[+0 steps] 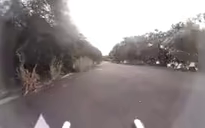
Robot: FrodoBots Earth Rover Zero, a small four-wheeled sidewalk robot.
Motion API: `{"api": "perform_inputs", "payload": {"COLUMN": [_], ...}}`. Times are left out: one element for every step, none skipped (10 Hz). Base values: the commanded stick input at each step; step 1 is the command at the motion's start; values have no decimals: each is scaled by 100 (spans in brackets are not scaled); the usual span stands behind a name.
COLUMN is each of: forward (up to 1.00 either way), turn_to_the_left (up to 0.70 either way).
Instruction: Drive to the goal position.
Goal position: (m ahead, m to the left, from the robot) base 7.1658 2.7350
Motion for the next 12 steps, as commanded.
{"api": "perform_inputs", "payload": {"forward": [50, 50, 50, 50, 50, 50, 50, 50, 50, 50, 50, 50], "turn_to_the_left": [0, 0, 0, 0, 0, 0, 0, 0, 0, 0, 0, 0]}}
